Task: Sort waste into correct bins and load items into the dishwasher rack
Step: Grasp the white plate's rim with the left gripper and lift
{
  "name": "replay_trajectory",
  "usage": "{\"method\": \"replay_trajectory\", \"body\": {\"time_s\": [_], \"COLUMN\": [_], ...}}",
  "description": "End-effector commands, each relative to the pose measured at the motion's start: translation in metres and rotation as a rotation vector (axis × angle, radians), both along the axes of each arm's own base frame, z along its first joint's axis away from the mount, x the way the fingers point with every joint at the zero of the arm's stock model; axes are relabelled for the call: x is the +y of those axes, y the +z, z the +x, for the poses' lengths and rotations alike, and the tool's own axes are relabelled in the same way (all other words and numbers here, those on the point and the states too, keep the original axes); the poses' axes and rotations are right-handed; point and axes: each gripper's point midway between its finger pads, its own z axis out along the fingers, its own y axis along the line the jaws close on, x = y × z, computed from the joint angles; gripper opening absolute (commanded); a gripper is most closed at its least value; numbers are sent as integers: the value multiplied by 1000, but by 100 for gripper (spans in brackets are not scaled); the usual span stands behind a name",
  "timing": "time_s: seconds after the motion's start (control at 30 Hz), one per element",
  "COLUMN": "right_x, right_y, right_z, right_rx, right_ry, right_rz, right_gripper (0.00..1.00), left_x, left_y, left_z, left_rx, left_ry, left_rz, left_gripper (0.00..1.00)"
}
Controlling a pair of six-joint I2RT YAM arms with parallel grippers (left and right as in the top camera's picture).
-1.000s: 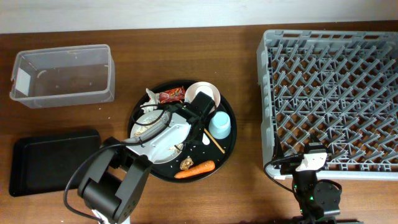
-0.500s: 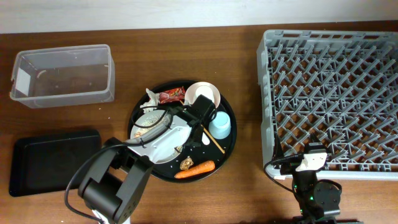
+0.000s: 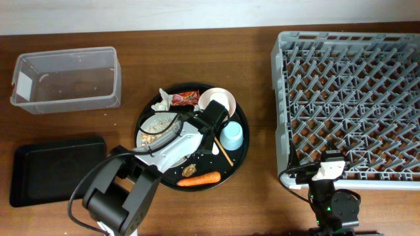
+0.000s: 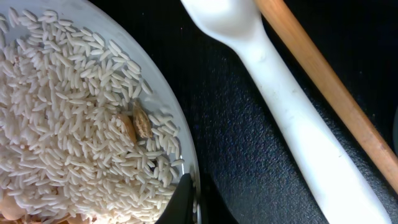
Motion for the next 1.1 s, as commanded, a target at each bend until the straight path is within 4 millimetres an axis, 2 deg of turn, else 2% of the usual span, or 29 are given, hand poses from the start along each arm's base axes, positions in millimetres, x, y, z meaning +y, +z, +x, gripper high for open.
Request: {"method": "replay_trajectory", "body": {"time_s": [0.0, 0.43, 0.93, 1.07], "right_x": [-2, -2, -2, -2], "right_y": [-3, -3, -3, -3], "right_z": [0, 0, 0, 0], "right_rx": [5, 5, 4, 5], "right_ry": [-6, -5, -5, -5], "right_rz": [-7, -7, -7, -7], "right_gripper": [99, 99, 99, 99], "left_x": [-4, -1, -9, -4], "left_y": [-2, 14, 68, 79], "left_z": [0, 6, 15, 16], "left_rx": [16, 7, -144, -174], "left_ry": [-3, 1, -33, -24], "left_rz": [-11, 25, 63, 79], "left_gripper": [1, 1, 1, 0]}}
